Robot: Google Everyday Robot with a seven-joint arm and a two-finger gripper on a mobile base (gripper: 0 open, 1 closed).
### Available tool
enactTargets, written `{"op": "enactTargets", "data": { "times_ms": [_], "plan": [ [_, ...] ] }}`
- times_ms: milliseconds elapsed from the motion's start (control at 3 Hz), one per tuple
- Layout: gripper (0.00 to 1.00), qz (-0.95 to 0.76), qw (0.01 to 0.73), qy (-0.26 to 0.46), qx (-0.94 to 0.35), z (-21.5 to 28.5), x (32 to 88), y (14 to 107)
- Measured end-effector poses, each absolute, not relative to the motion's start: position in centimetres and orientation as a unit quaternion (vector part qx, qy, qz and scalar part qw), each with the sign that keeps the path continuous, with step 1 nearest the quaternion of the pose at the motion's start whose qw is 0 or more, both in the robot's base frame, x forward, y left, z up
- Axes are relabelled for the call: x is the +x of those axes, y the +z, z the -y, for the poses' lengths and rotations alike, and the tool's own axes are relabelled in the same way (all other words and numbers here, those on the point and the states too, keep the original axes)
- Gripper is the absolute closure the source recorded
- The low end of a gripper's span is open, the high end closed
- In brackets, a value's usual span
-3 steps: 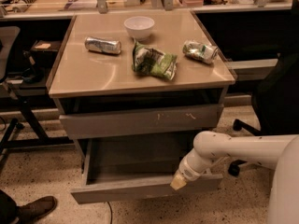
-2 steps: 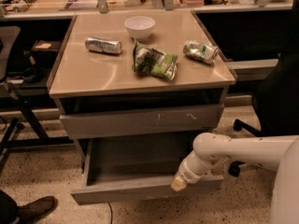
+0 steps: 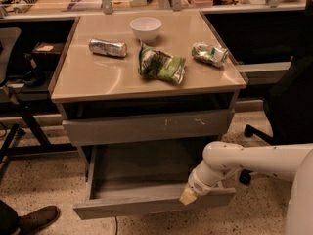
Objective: Open middle drawer
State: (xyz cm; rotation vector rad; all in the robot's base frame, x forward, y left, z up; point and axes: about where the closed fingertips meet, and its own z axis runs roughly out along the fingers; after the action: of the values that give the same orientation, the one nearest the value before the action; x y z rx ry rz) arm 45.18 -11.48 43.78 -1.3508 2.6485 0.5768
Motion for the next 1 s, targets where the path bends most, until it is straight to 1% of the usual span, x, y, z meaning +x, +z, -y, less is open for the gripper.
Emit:
{"op": "enactTargets", "data": {
  "times_ms": [333, 1000],
  "plan": [
    [1.0, -0.876, 0.049, 0.192, -0.44, 11.58, 43.38, 43.96],
    [1.0, -0.879, 0.043, 0.185, -0.437, 11.84, 42.4, 44.18]
  ]
}}
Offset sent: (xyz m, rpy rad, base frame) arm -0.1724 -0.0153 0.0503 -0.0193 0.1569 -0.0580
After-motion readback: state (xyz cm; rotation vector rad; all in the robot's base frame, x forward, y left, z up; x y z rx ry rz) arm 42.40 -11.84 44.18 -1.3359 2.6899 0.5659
